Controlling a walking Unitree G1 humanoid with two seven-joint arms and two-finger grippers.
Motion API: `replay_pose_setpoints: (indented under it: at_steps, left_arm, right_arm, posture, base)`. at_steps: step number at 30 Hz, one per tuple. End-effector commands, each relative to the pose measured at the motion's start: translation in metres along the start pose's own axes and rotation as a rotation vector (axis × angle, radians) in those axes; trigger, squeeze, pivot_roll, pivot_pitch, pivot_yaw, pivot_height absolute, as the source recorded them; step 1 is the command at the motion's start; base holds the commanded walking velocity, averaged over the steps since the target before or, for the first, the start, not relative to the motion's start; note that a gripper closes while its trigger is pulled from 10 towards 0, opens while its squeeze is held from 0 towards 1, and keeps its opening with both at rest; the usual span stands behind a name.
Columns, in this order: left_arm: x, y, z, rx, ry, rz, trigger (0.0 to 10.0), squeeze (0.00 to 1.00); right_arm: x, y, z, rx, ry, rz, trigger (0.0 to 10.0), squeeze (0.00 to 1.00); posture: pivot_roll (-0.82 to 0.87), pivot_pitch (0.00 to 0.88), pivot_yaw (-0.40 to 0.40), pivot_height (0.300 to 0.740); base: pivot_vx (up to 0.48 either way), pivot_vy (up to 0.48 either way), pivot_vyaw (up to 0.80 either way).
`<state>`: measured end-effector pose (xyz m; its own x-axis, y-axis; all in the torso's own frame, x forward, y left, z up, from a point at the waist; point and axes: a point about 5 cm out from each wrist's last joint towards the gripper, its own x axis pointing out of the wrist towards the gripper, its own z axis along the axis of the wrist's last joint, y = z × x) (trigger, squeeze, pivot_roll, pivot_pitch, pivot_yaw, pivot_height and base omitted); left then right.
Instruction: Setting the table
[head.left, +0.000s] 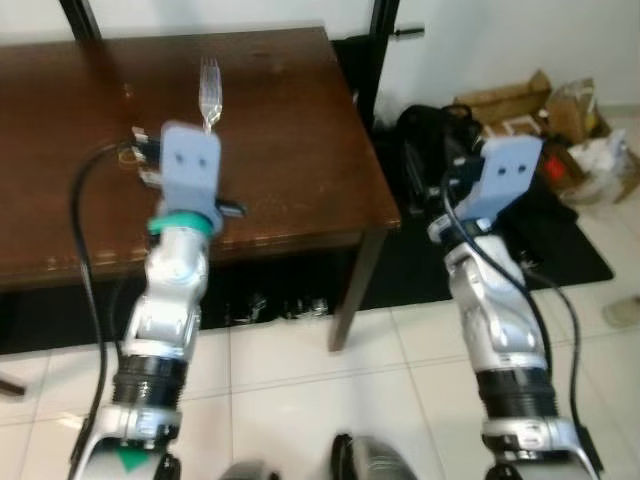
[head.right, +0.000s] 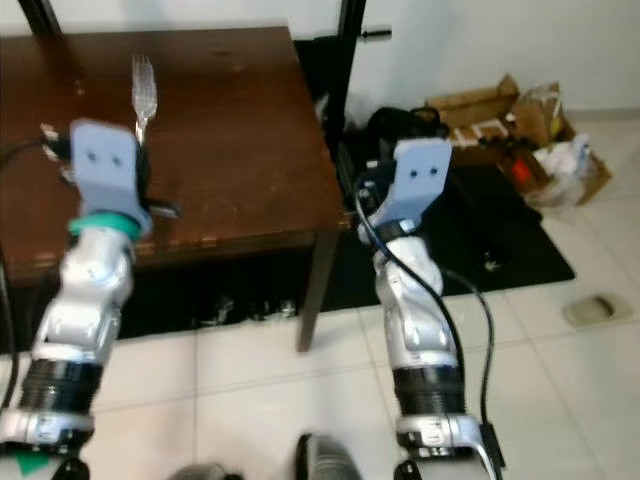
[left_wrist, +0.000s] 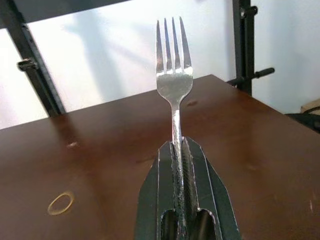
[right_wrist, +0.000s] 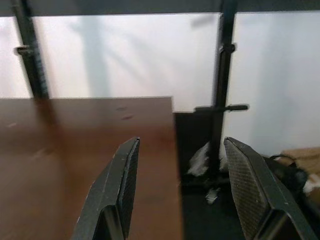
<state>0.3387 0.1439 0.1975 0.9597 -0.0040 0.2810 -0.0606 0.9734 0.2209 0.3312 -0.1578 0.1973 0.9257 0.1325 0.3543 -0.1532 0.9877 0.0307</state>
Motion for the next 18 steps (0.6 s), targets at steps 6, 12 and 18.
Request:
replay_pose_setpoints:
  at_steps: [6,12,18]
  left_arm:
    - [-0.0007,0.0059,-0.0038,0.01,0.011,0.018,10.0,0.0]
    - [0.0,0.0049,-0.0036,0.008,0.011,0.015,10.0,0.0]
    - [-0.0001,0.0045,-0.0057,0.013,0.032,0.021,10.0,0.0]
  right_arm:
    - [0.0002,0.005,-0.0016,0.007,0.002,0.006,10.0,0.0]
    - [0.0004,0.0046,-0.001,0.006,0.0,0.006,10.0,0.0]
    - [0.0003,0.0052,-0.0002,0.005,-0.002,0.011,10.0,0.0]
  posture:
    - [0.02,0.0,0.016,0.74]
    - [0.01,0.0,0.017,0.74]
    - [0.01,0.0,0.018,0.74]
  base:
    - [0.48,0.0,0.0]
    - [0.48,0.0,0.0]
    - [0.424,0.0,0.0]
